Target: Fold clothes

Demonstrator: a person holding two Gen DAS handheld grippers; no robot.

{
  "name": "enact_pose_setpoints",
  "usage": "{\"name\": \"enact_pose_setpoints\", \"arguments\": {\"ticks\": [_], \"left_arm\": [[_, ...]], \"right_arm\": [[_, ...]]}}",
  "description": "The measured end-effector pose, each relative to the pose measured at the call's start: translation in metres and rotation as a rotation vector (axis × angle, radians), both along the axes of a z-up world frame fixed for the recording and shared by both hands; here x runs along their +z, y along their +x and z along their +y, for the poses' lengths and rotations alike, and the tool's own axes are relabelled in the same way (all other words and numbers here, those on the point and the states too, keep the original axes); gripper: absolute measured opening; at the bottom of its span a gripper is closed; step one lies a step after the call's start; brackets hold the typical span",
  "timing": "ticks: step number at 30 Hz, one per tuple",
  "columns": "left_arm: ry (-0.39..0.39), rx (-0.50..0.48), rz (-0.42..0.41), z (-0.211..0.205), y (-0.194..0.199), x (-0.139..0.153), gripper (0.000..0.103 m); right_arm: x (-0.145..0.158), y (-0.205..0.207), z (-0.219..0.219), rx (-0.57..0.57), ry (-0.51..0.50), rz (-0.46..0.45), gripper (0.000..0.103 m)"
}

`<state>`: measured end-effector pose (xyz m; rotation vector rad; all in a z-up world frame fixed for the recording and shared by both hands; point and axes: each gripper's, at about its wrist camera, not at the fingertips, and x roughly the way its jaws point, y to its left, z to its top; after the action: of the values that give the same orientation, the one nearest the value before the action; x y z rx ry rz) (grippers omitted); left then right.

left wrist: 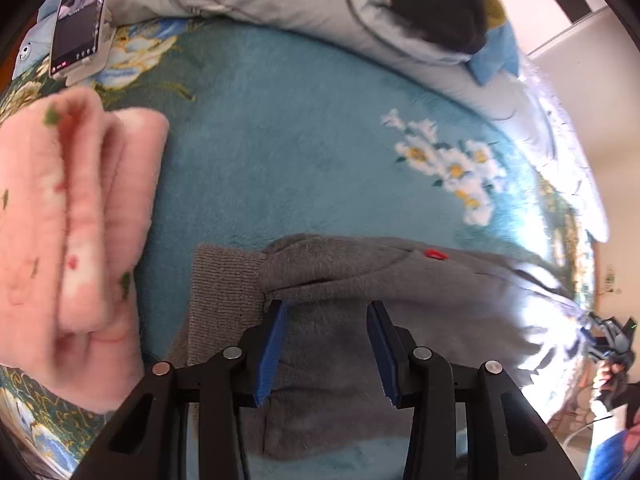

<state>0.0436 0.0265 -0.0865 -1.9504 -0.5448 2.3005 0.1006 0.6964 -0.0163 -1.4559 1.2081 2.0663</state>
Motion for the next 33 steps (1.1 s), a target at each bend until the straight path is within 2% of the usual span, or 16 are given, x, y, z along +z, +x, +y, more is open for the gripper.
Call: {"name": "enact_pose_setpoints", "arguments": {"ticks": [4, 9, 11, 13, 14, 15, 18, 20, 25, 27, 30, 33], "left_arm": [[0.023, 0.03, -0.019, -0.007, 0.004, -0.012, 0.045], [0.028, 0.023, -0.017, -0.007, 0.006, -0.011, 0.045], [0.03, 0.026, -0.017, -0.007, 0.006, -0.012, 0.045], [0.034, 0.028, -0.02, -0.006, 0.005, -0.013, 0.045], [0.035, 0.028, -0.022, -0.006, 0.005, -0.014, 0.045], [0.037, 0.027, -0.025, -0.006, 0.006, -0.015, 0.045], [0.045, 0.032, -0.026, -0.008, 0.007, -0.015, 0.045], [0.051, 0.037, -0.023, -0.009, 0.007, -0.015, 0.045], [0.042, 0.071, 0.01, -0.014, 0.008, -0.009, 0.045], [0.053, 0.088, 0.005, -0.017, 0.008, -0.011, 0.045], [0.06, 0.107, -0.003, -0.017, 0.009, -0.014, 0.045], [0.043, 0.097, -0.001, -0.014, 0.008, -0.015, 0.045]], "right_arm": [[-0.015, -0.023, -0.005, -0.047, 0.018, -0.099, 0.044], [-0.027, -0.033, 0.0, -0.14, 0.008, -0.172, 0.044], [-0.032, -0.033, 0.002, -0.164, 0.01, -0.213, 0.038], [-0.036, -0.029, 0.005, -0.2, 0.005, -0.234, 0.024], [-0.038, -0.027, 0.007, -0.217, -0.004, -0.236, 0.02], [-0.04, -0.025, 0.009, -0.23, -0.015, -0.234, 0.012], [-0.042, -0.021, 0.009, -0.235, -0.025, -0.218, 0.004], [-0.035, -0.021, 0.006, -0.224, -0.003, -0.188, 0.003], [0.003, -0.035, 0.007, -0.192, 0.041, -0.044, 0.0], [0.015, -0.047, 0.009, -0.163, 0.089, -0.043, 0.0], [0.01, -0.054, 0.009, -0.144, 0.087, -0.065, 0.0], [0.009, -0.046, 0.013, -0.116, 0.058, 0.001, 0.0]]}}
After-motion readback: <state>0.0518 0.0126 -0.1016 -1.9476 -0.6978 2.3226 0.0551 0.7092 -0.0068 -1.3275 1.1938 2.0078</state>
